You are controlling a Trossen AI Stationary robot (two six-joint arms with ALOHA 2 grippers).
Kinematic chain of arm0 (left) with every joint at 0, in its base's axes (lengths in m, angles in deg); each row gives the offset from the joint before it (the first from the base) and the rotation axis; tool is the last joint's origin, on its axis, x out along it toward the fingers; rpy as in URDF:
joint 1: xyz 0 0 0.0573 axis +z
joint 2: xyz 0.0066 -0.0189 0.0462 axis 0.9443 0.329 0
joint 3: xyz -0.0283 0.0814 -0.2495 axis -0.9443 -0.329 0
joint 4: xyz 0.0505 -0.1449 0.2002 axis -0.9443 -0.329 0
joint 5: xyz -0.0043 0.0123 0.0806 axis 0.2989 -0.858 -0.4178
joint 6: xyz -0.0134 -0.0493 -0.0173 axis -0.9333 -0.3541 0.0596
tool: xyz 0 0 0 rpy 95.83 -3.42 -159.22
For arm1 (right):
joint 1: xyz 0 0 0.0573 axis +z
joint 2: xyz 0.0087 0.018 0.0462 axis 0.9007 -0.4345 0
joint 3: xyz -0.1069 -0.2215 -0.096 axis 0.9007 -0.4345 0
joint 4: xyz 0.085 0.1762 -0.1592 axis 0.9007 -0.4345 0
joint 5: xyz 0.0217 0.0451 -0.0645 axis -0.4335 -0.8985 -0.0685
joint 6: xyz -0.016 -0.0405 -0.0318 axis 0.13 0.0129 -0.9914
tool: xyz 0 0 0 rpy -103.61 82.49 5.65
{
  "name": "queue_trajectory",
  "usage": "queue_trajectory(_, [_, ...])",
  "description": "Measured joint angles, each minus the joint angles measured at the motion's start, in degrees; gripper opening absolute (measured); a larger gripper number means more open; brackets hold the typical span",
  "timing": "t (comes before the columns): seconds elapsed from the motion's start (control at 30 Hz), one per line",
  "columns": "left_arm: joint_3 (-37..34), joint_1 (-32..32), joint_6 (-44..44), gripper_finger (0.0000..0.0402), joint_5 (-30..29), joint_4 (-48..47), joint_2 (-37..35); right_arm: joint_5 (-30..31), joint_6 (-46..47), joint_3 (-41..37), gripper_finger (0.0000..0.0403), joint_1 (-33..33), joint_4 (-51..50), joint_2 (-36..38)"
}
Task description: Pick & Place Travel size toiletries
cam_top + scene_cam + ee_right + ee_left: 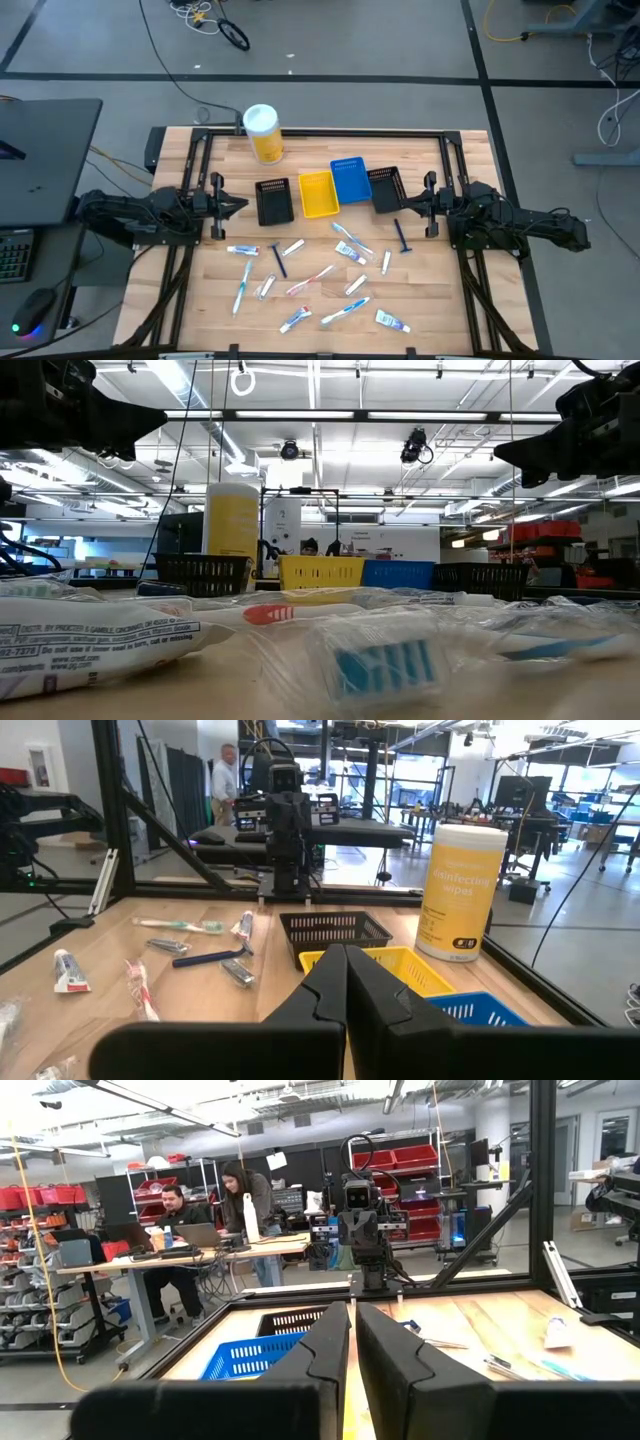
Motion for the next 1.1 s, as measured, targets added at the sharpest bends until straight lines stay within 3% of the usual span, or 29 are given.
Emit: queue_trajectory(1.1, [0.00,0.01,-3.51,0.0032,-0.21,1.78,0.02,0.00,0.00,-0.01,0.0001,0.02,0.00,0.00])
